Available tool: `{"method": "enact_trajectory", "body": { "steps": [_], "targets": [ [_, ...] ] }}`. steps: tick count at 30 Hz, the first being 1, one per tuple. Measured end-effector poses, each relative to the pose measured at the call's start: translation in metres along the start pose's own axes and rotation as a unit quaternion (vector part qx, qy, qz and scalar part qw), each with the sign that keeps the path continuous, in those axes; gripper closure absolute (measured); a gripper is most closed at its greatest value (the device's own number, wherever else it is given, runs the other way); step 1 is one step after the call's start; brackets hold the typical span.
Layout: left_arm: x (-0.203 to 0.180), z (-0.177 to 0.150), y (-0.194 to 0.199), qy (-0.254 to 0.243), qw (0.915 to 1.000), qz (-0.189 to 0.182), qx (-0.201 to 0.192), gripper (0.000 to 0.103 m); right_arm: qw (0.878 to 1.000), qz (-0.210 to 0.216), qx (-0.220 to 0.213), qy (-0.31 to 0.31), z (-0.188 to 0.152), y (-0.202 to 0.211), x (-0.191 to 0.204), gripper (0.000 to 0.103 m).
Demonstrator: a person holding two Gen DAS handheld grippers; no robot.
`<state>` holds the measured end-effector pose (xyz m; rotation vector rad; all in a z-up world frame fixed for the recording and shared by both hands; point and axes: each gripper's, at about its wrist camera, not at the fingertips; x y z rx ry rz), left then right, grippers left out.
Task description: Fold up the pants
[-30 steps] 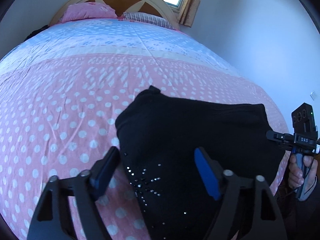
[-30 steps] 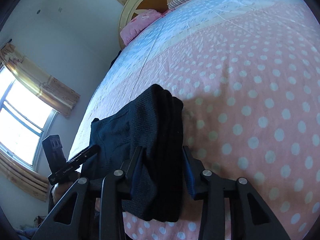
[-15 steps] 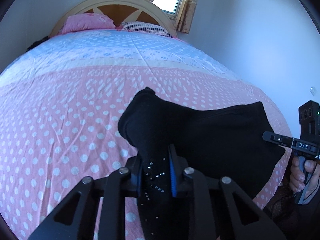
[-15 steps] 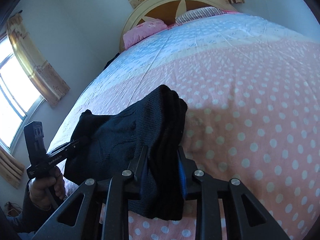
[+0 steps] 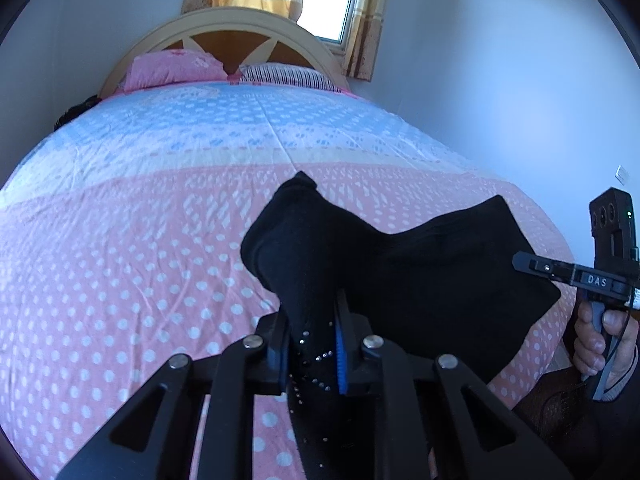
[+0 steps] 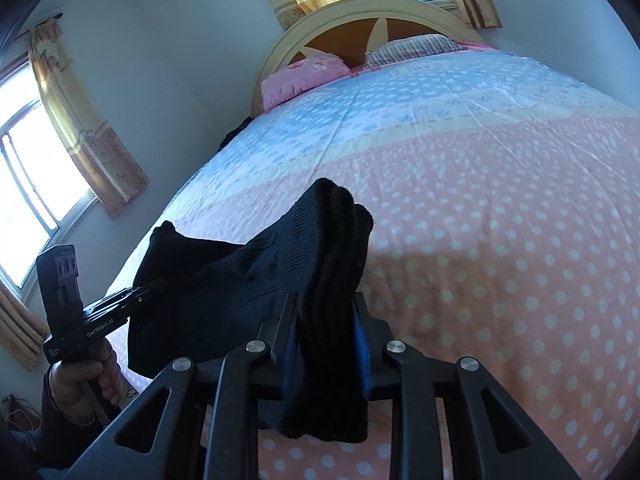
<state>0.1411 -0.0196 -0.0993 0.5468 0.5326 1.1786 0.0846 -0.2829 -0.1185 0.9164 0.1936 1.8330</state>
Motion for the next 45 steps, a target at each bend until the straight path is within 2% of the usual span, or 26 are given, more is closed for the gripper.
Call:
{"method": "enact_trajectory", "body": {
  "steps": [9, 16, 23, 34, 45],
  "targets": [
    [0.030, 0.012, 0.020, 0.011, 0.9995, 0.020, -0.021, 0.085, 0.999, 0.028, 0.013, 0.016, 0.019, -0.025, 0.027, 0.078],
    [0.065, 0.021, 0.032, 0.029, 0.9983, 0.038, -0.033, 0.086, 0.998, 0.061, 0.025, 0.017, 0.037, -0.059, 0.050, 0.079],
    [0.096, 0.023, 0.041, 0.034, 0.9959, 0.074, -0.040, 0.086, 0.995, 0.082, 0.039, 0.035, 0.055, -0.094, 0.082, 0.079],
    [0.149, -0.002, 0.053, 0.059, 0.9896, 0.128, -0.031, 0.086, 0.989, 0.108, 0.082, 0.064, 0.067, -0.165, 0.130, 0.079],
    [0.191, -0.018, 0.058, 0.092, 0.9844, 0.148, -0.026, 0.086, 0.984, 0.107, 0.112, 0.087, 0.070, -0.217, 0.165, 0.079]
  ]
}}
Point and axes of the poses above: each gripper's, at about its wrist camera, not at the fingertips, and y roughly against the way its jaws point, x to its left, z to its top, and after that the axes turned 8 degrees about z, right-handed
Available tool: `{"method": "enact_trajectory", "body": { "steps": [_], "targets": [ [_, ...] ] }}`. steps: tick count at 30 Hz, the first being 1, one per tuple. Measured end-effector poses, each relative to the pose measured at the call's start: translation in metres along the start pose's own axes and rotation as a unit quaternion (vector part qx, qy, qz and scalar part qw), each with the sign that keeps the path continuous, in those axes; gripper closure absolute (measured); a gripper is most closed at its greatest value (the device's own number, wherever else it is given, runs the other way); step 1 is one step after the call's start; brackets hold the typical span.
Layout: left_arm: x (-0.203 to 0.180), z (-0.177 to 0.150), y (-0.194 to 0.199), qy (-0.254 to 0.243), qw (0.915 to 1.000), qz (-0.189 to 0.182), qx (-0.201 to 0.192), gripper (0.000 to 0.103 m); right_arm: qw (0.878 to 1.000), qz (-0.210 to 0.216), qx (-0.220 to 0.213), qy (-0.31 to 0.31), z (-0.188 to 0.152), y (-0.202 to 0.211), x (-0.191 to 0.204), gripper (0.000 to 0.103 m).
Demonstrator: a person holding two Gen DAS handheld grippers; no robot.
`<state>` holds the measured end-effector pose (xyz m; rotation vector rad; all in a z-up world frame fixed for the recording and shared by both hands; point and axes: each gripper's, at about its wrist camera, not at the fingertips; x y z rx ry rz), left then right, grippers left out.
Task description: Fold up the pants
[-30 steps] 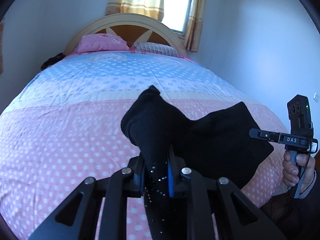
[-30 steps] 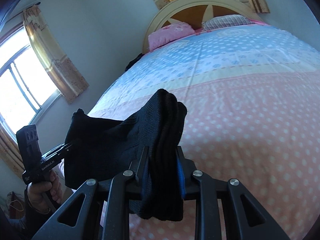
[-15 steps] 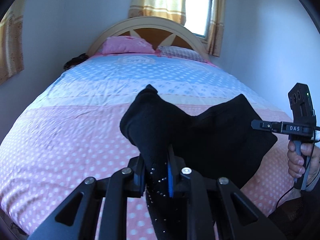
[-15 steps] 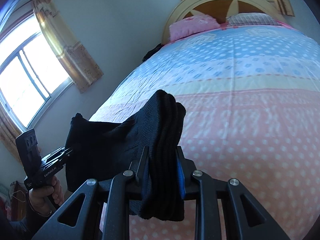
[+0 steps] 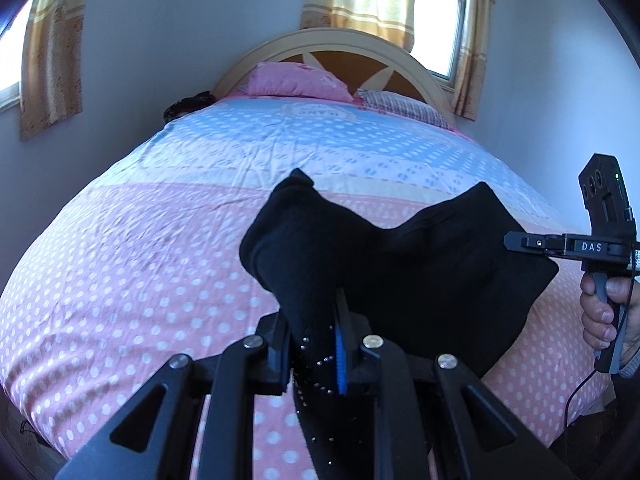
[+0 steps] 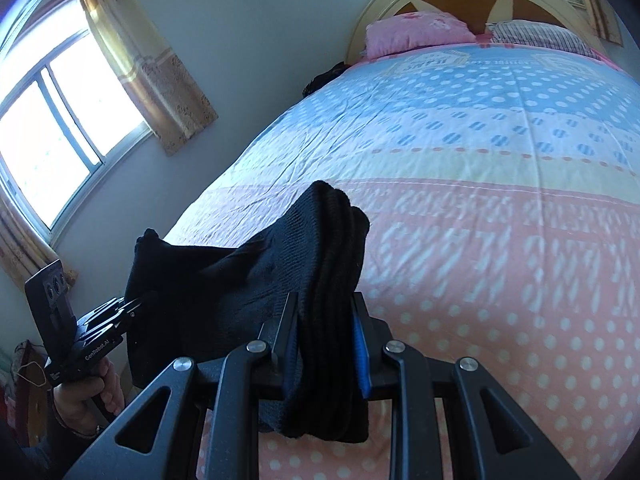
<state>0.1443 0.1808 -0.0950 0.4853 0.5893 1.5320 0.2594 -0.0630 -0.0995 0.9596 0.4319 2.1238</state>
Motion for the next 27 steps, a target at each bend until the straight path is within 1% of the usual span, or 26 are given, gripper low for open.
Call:
{"method": "enact_trajectory", "body": {
  "steps": [9, 18, 20, 22, 24, 25, 26, 27],
  "targets": [
    [0.025, -0.010, -0.007, 0.018, 0.9998, 0.004, 0.012, 0.086, 1.000, -0.005, 0.022, 0.003, 0.004, -0.037, 0.007, 0.079],
    [0.031, -0.019, -0.024, 0.026, 0.9992, -0.001, 0.031, 0.085, 0.999, -0.014, 0.033, -0.013, 0.000, -0.051, -0.004, 0.079],
    [0.030, -0.020, -0.027, 0.022, 0.9992, 0.003, 0.034, 0.083, 0.999, -0.013, 0.038, -0.021, -0.002, -0.055, -0.009, 0.078],
    [0.029, -0.023, -0.030, 0.020, 0.9991, 0.013, 0.035, 0.074, 0.999, -0.013, 0.041, -0.029, -0.003, -0.060, -0.015, 0.077],
    [0.029, -0.028, -0.033, 0.020, 0.9988, 0.022, 0.038, 0.069, 0.998, -0.013, 0.042, -0.034, -0.004, -0.063, -0.020, 0.076],
    [0.030, -0.030, -0.035, 0.022, 0.9987, 0.025, 0.039, 0.066, 0.998, -0.016, 0.041, -0.033, -0.005, -0.065, -0.021, 0.074],
    [0.030, -0.032, -0.036, 0.022, 0.9986, 0.028, 0.039, 0.065, 0.998, -0.021, 0.040, -0.031, -0.005, -0.066, -0.022, 0.073],
    [0.029, -0.033, -0.038, 0.020, 0.9986, 0.033, 0.038, 0.061, 0.999, -0.026, 0.039, -0.026, -0.005, -0.067, -0.023, 0.073]
  ]
}}
Point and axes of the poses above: each gripper's, at about its wrist camera, not at the fingertips, and y roughly against the way its jaws point, x to its left, z to its top, and after that the axes turned 8 degrees about z, right-handed
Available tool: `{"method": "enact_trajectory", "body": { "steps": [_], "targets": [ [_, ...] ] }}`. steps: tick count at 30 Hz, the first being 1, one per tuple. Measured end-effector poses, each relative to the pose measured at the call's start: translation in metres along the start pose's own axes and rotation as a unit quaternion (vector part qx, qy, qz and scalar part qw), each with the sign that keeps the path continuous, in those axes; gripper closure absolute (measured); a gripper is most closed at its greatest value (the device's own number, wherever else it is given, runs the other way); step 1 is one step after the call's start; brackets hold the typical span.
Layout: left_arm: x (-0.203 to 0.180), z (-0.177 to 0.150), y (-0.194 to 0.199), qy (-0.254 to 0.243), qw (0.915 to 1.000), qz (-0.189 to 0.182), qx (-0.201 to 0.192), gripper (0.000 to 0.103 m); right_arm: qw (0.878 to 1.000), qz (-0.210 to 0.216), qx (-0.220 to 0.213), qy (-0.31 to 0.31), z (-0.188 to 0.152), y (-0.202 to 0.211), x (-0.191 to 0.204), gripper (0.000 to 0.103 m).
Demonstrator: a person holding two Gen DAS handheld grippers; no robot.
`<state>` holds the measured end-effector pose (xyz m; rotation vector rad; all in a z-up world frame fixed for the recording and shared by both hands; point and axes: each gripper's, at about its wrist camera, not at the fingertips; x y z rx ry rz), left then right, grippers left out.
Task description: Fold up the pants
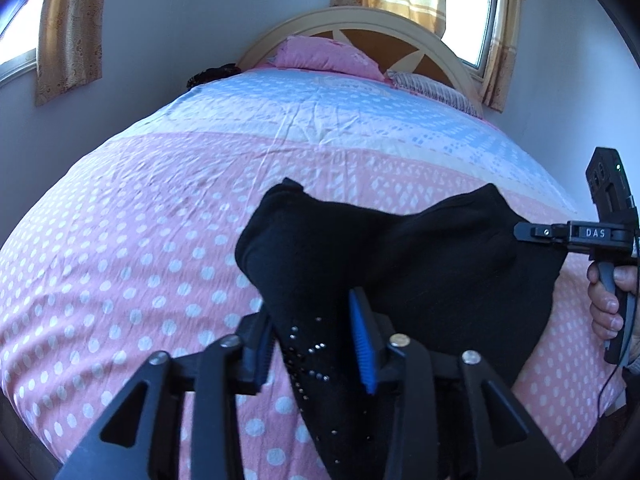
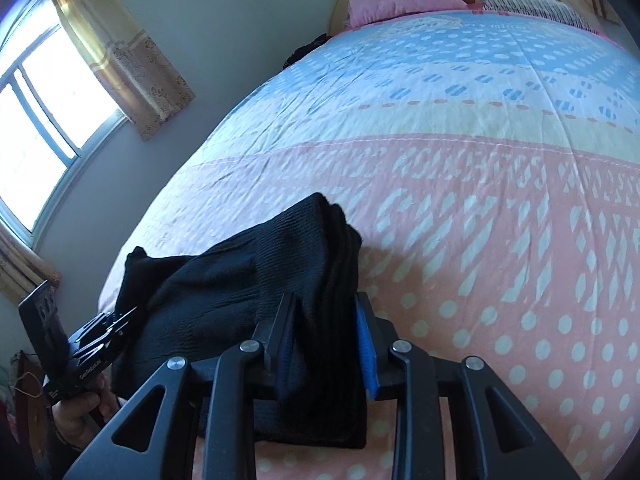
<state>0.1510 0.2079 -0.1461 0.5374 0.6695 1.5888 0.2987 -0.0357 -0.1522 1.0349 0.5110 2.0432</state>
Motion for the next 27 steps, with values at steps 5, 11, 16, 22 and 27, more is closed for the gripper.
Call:
{"method": "enact_trajectory", "body": {
  "steps": [5, 11, 16, 22, 27],
  "targets": [
    [-0.002, -0.005, -0.002, -0.012, 0.9994, 0.028, -0.017, 0.047, 1.000, -0.026, -0.006, 0.004, 0.002, -0.008, -0.004, 0.060],
    [0.011, -0.006, -0.007, 0.019, 0.9994, 0.028, -0.008, 0.027, 0.999, -0.019, -0.013, -0.035, 0.000, -0.007, -0.022, 0.040],
    [0.014, -0.010, 0.001, 0.020, 0.9986, 0.049, -0.006, 0.012, 0.997, -0.050, -0.048, -0.033, -0.005, 0.018, -0.015, 0.039],
    [0.018, -0.014, 0.043, 0.019, 0.9985, 0.048, -0.019, 0.011, 0.984, -0.138, -0.112, -0.001, -0.023, 0.069, 0.014, 0.039],
    [0.009, -0.010, 0.085, 0.013, 0.9970, 0.049, -0.058, 0.008, 0.979, -0.138, -0.144, 0.041, -0.052, 0.107, 0.058, 0.033]
  ]
}}
Point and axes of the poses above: each gripper's, at about its wrist camera, not at the fingertips, and y roughly against the way its jaws point, x to its left, z to its top, and after that the axes turned 8 degrees about z, right-handed
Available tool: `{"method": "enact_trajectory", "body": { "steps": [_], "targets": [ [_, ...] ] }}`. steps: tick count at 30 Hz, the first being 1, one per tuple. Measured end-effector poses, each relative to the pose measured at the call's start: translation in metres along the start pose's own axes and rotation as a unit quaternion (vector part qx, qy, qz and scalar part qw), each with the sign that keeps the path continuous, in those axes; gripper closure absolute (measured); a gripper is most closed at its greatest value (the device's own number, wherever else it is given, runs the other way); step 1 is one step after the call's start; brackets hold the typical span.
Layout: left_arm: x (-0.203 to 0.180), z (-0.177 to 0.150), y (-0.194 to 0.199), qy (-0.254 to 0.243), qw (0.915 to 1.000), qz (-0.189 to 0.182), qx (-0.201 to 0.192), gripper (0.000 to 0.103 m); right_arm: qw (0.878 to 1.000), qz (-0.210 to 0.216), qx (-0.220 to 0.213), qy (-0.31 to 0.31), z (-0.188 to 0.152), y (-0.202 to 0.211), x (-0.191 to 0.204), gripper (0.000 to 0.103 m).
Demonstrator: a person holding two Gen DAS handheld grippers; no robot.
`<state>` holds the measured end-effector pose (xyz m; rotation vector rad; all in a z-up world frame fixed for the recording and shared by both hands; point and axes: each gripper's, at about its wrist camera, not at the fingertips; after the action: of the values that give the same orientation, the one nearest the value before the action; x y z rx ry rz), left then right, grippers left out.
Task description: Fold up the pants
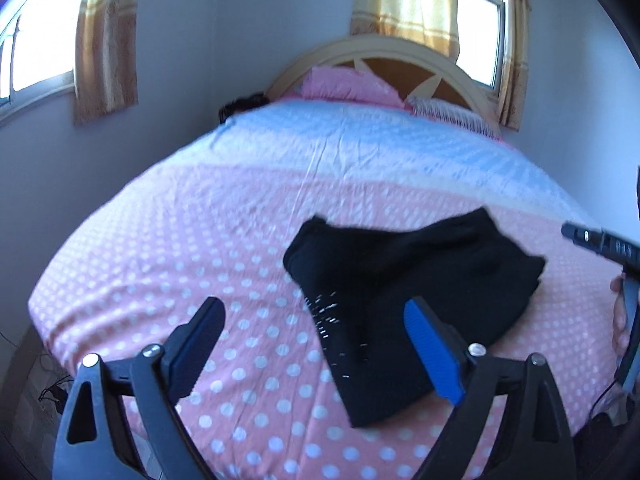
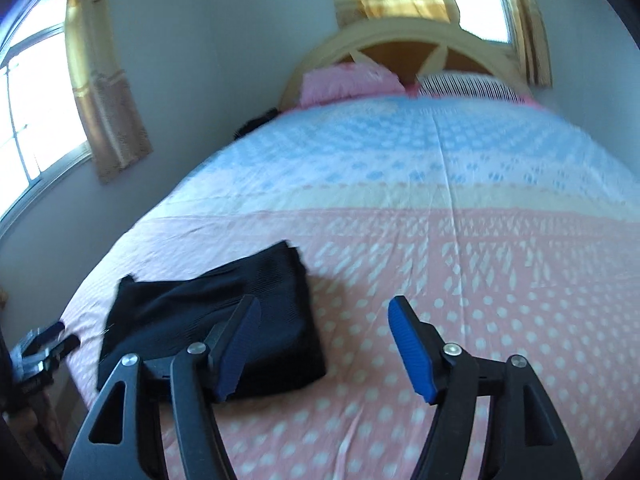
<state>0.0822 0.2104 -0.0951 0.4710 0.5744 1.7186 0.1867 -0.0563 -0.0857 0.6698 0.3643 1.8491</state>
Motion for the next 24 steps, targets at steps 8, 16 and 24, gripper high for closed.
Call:
{"method": "enact_trajectory", "body": {
  "steps": [8, 16, 24],
  "targets": [
    [-0.018, 0.020, 0.063, 0.000, 0.9964, -0.013, -0.084, 0.000, 0.996, -0.004, -0.019, 0.085, -0.016, 0.058, 0.056, 0.033],
    [-0.027, 0.025, 0.078, -0.010, 0.9940, -0.018, -0.107, 0.000, 0.993, -0.008, -0.049, 0.111, -0.024, 0.093, 0.076, 0.028],
    [-0.029, 0.022, 0.084, -0.007, 0.9937, -0.014, -0.111, 0.000, 0.993, 0.007, -0.051, 0.107, -0.027, 0.100, 0.080, 0.028]
  ]
}}
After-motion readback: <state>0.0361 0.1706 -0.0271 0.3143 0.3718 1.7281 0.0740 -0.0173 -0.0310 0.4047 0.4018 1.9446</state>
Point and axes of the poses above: each gripper's, at about its wrist camera, not at the fingertips, and y roughly against the way its jaws point, x to its left, z to its top, and after that the axes turned 8 degrees about z, right-handed
